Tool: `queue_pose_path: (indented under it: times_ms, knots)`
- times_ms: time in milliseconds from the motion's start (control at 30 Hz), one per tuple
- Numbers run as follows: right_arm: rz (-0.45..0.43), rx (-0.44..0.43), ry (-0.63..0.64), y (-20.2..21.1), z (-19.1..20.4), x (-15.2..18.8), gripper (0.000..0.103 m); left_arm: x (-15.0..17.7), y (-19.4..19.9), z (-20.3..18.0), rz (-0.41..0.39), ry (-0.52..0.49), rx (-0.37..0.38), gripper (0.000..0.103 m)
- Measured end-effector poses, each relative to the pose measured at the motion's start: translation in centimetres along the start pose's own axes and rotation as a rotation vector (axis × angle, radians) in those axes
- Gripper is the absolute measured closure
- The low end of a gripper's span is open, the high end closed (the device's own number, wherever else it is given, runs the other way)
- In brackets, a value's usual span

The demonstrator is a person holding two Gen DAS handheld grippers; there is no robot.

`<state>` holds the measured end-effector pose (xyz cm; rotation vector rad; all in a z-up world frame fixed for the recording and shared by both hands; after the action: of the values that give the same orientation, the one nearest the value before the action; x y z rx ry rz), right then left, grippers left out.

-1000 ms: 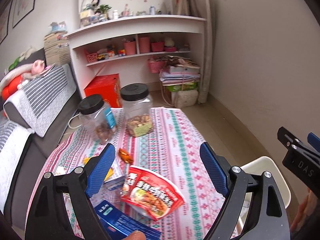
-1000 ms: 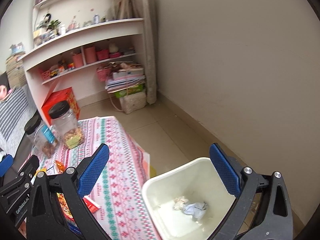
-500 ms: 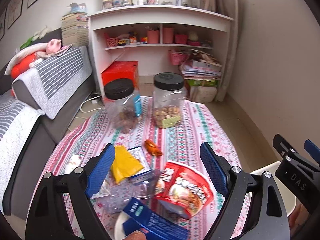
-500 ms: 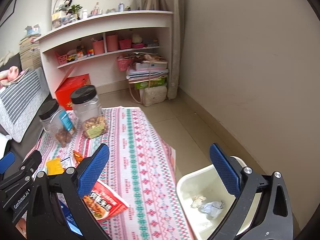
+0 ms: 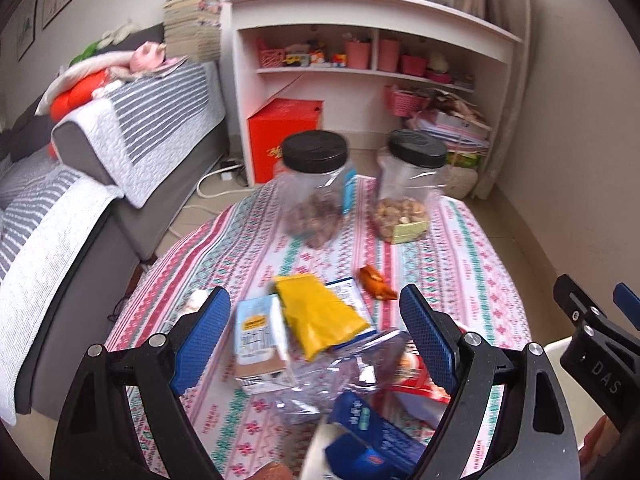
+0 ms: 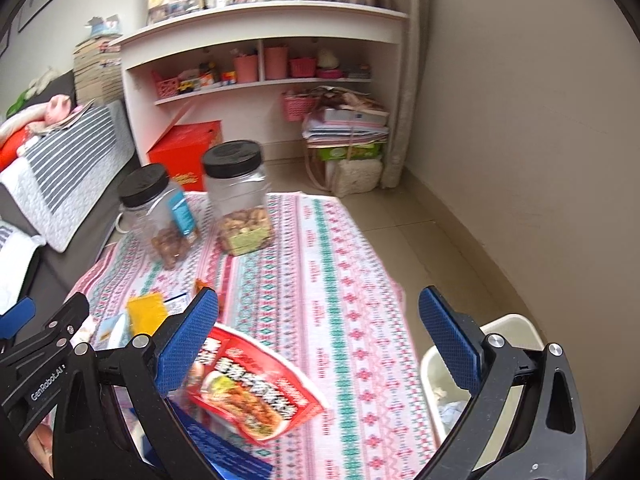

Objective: Collect trash
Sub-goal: 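Move both grippers back over the table toward the trash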

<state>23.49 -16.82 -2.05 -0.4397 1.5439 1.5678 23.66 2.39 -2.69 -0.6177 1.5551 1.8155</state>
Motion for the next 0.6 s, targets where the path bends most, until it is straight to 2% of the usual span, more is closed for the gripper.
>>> queue_pose_path:
  times_ms: [433, 600]
  knots:
    - [0.082, -0.064, 0.12, -1.6, 6.6, 1.9, 0.007, 2.6, -3.9, 7.2, 0.126, 0.054, -0.026, 0.019]
    - [0.115, -0.08, 0.169, -2.3, 8.7, 2.7, 0.007, 4.2, -7.3, 10.6, 0.233, 0.101, -0.006, 0.019]
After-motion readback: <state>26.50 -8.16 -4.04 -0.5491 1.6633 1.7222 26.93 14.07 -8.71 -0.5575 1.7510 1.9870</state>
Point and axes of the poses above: each gripper's, at about its wrist camera, not at the fingertips, and y roughly against the way its jaws point, z to its left, x to its underside, the point moved 5 cm from there along -y, roughly the way its jaws point, and after that the axes turned 14 degrees about -y, right-handed, at the moved point
